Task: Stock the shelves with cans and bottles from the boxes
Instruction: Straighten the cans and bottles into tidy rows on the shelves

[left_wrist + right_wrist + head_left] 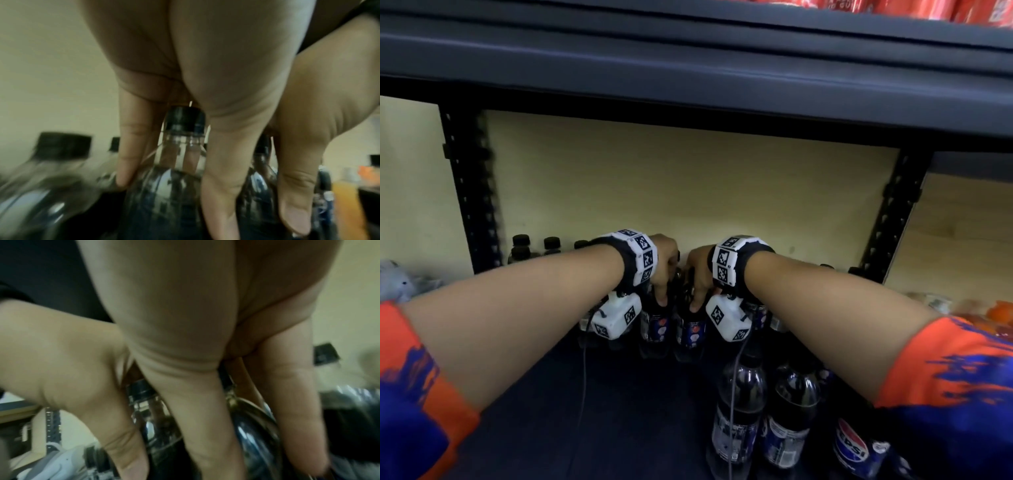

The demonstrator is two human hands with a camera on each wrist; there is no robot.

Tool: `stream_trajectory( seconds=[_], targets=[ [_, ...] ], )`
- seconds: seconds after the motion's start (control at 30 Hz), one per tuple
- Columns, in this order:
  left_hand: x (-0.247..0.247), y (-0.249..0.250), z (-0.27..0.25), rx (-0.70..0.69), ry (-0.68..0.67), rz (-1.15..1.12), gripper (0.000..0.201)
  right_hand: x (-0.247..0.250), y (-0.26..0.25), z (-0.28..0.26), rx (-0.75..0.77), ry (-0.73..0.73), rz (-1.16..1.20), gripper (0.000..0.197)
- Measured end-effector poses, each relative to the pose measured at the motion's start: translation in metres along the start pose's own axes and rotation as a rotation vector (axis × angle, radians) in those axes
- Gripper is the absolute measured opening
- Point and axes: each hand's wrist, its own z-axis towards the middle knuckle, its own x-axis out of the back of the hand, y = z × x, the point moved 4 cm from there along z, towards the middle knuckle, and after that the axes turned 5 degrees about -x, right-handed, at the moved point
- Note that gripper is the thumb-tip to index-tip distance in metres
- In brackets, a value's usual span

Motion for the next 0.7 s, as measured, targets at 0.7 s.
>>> stream_trajectory(
  seconds=[0.7],
  targets=[
    [0.005, 0.081, 0.023, -0.152, 0.044, -0.139, 0.052, -0.002, 0.088, -0.074, -0.176, -0.059, -0.035, 0.034]
  ],
)
